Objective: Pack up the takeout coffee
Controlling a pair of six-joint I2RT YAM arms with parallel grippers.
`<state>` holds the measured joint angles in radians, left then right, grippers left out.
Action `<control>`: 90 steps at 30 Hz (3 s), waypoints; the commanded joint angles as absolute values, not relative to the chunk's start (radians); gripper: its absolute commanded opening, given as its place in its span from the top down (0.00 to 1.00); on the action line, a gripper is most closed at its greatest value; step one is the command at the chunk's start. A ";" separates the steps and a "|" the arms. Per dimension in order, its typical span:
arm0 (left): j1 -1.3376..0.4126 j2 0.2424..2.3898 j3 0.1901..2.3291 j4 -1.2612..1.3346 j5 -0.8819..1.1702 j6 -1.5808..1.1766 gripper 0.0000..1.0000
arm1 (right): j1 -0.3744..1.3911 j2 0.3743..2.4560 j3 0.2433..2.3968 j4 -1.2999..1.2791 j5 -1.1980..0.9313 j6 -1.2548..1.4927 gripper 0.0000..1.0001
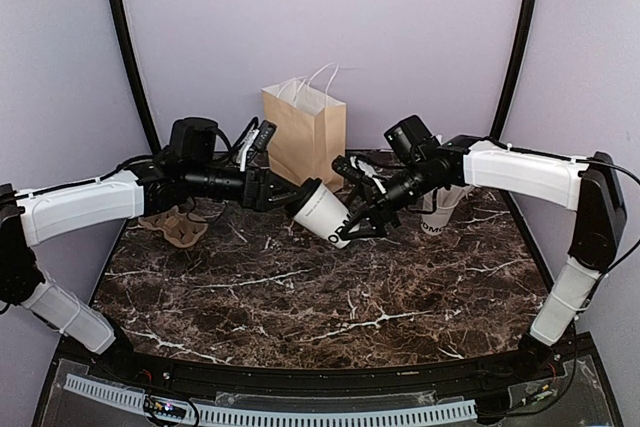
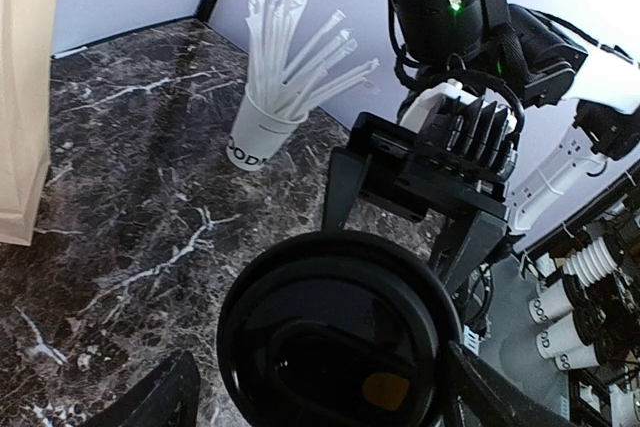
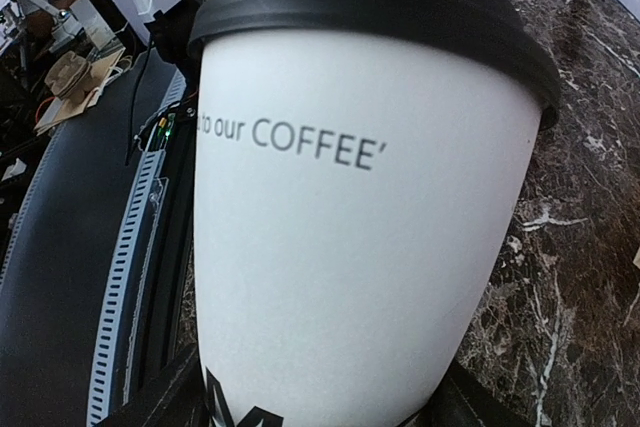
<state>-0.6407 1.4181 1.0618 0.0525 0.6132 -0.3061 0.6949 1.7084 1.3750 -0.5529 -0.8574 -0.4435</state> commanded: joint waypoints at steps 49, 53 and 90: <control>-0.597 1.405 1.021 -0.043 0.926 -0.253 0.12 | 0.734 1.735 1.392 -0.610 -0.949 -0.528 0.33; -0.597 1.427 1.028 -0.047 0.969 -0.252 0.12 | 0.737 1.735 1.400 -0.612 -0.950 -0.528 0.33; -0.586 1.499 1.019 -0.036 1.007 -0.256 0.13 | 0.749 1.765 1.420 -0.654 -0.981 -0.566 0.36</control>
